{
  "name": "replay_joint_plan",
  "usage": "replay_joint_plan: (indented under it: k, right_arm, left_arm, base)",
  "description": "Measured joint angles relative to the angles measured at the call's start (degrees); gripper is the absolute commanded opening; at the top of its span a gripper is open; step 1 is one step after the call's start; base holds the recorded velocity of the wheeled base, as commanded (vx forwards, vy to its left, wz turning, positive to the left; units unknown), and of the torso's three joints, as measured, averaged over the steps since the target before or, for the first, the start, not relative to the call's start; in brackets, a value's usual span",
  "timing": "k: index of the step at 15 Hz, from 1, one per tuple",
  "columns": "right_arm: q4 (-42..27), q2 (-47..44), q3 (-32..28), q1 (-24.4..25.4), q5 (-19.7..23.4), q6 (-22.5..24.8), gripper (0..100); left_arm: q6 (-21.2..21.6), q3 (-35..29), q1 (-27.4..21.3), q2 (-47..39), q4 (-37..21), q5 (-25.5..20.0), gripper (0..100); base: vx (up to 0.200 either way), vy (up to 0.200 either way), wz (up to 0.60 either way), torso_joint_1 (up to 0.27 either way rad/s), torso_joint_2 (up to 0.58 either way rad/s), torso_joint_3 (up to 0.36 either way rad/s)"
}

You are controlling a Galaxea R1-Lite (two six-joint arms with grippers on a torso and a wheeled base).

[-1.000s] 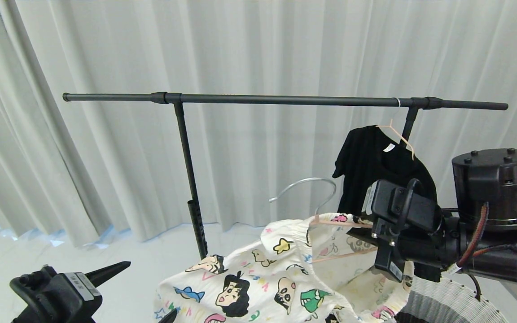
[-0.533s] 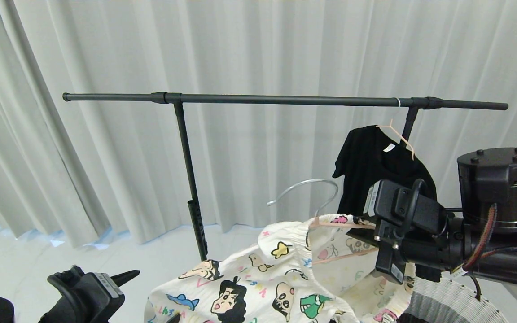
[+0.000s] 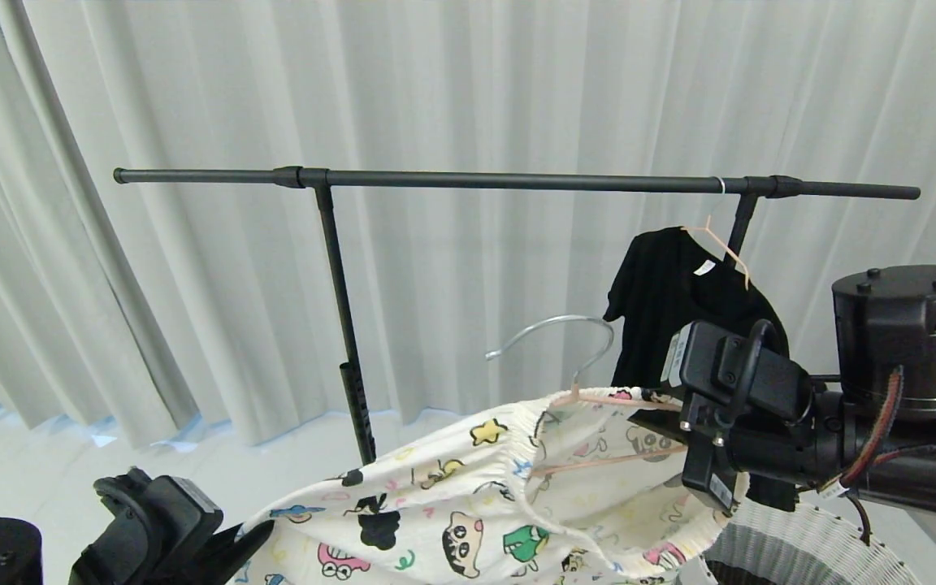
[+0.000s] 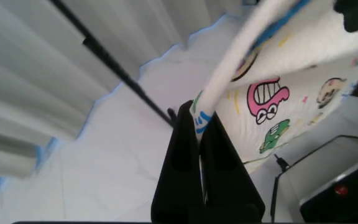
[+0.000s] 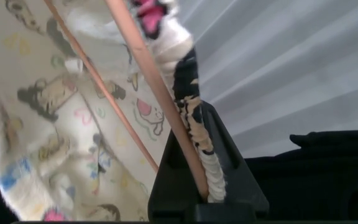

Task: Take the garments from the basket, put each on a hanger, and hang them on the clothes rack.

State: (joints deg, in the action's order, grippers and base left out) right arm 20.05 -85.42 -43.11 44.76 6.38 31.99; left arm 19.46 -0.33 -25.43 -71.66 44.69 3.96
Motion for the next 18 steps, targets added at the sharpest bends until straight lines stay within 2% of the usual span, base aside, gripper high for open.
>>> replay_joint_plan:
  k: [4, 6, 8, 9, 13, 16, 18]
  right_arm:
    - [0.94, 0.15, 0.02, -1.17, -0.13, -0.05, 0]
    - [1.10, 0.15, -0.13, -1.44, -0.15, -0.18, 0]
    - [1.10, 0.15, -0.22, -1.55, -0.26, -0.22, 0]
    - [1.10, 0.17, -0.22, -1.55, -0.41, -0.20, 0]
    - [1.01, 0.33, -0.24, -1.52, -3.01, -0.62, 0]
    - [0.44, 1.49, -0.20, -1.55, -7.44, -5.01, 0]
    - [-2.95, 2.90, -0.09, -1.55, -11.52, -7.83, 0]
  left_arm:
    - [0.38, 0.23, 8.09, -1.30, 0.00, -0.06, 0]
    - [0.35, 0.09, 8.87, -1.83, 0.11, -0.13, 0]
    - [0.28, -0.60, 7.68, -1.83, 0.24, -0.11, 0]
    - [0.27, -0.93, 6.78, -1.60, 0.26, -0.09, 100]
    - [-0.09, -1.04, 4.95, -0.23, 0.26, 0.00, 100]
    - [-2.19, -0.83, 5.58, 0.99, 0.28, 0.33, 100]
    - [-4.40, -2.08, 6.63, 1.78, 0.28, 1.62, 100]
  base:
    - [0.000, 0.000, 0.00, 0.000, 0.00, 0.000]
    - [0.000, 0.000, 0.00, 0.000, 0.00, 0.000]
    - [0.000, 0.000, 0.00, 0.000, 0.00, 0.000]
    - [0.000, 0.000, 0.00, 0.000, 0.00, 0.000]
    - [0.000, 0.000, 0.00, 0.000, 0.00, 0.000]
    - [0.000, 0.000, 0.00, 0.000, 0.00, 0.000]
    - [0.000, 0.000, 0.00, 0.000, 0.00, 0.000]
